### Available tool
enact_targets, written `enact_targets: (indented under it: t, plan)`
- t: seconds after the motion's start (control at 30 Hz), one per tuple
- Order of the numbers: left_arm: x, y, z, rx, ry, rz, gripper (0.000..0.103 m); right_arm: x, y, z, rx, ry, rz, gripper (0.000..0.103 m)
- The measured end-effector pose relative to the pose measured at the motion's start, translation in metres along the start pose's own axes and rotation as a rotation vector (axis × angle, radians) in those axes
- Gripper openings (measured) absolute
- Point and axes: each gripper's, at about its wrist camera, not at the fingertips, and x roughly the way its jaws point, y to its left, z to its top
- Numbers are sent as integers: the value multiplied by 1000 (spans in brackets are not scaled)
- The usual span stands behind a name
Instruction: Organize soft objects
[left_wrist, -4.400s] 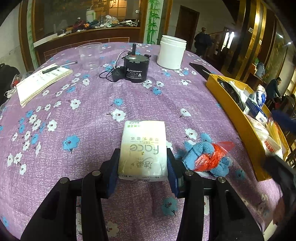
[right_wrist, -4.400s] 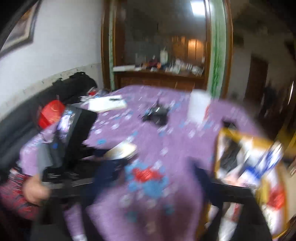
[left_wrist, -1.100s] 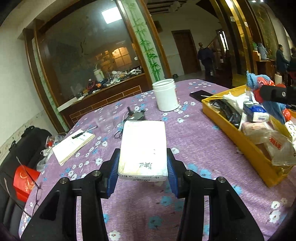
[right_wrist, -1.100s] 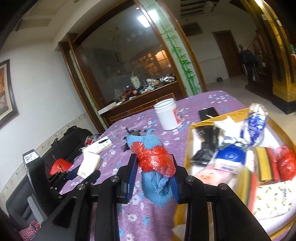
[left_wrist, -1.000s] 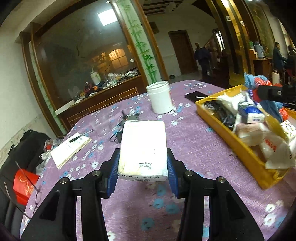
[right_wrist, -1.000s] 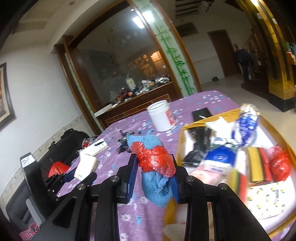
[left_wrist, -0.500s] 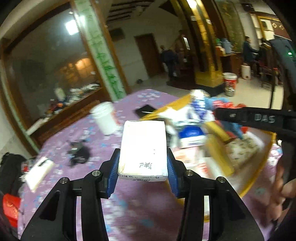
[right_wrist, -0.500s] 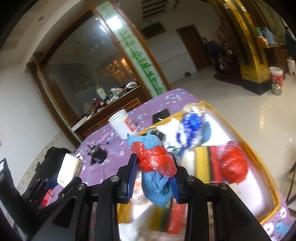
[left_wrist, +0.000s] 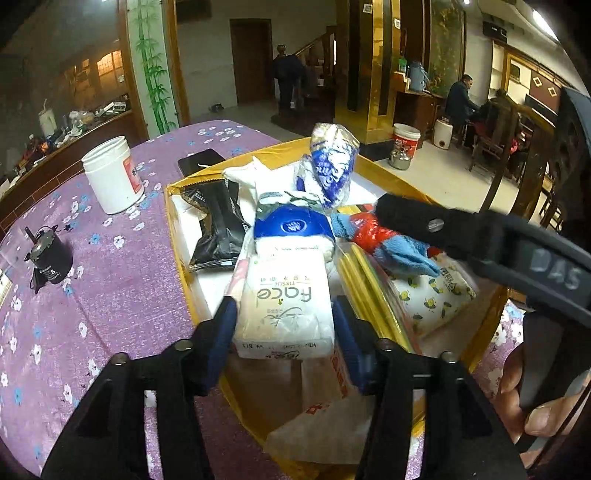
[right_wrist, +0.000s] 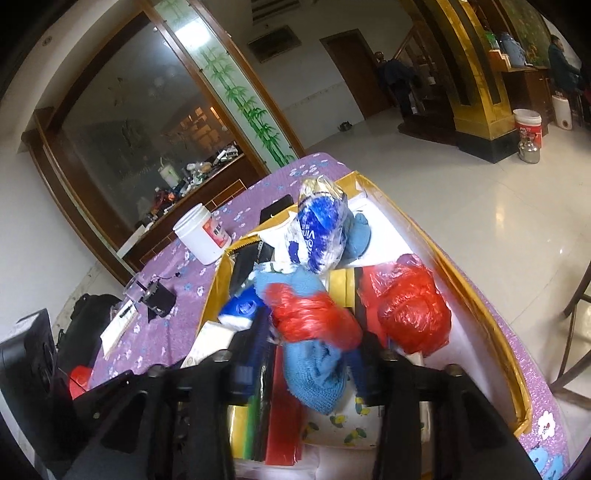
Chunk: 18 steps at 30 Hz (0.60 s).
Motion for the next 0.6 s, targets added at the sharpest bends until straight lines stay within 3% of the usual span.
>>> enact_targets:
  t: [0.07, 0.23, 0.37, 0.47, 0.53, 0.6]
  plan:
    - [-11, 3, -1, -11, -30, -18, 71, -5, 1, 0, 2, -28, -10, 78]
    - [-40, 6, -5, 20, -131, 16, 78, -36, 8, 3, -28, -135, -43, 85]
    - [-74, 10, -26, 65, -243, 29, 83, -63, 21, -7, -80, -208, -121, 103]
    - [-94, 18, -49, 66, -287, -48, 83, -82, 39, -29, -132, -288, -221, 103]
    - [-98, 24, -59, 61, -273, -50, 83, -86, 52, -46, -157, -328, -299, 103]
    - [-102, 32, -68, 68, -250, -30, 83, -83, 62, -64, -161, -349, -314, 103]
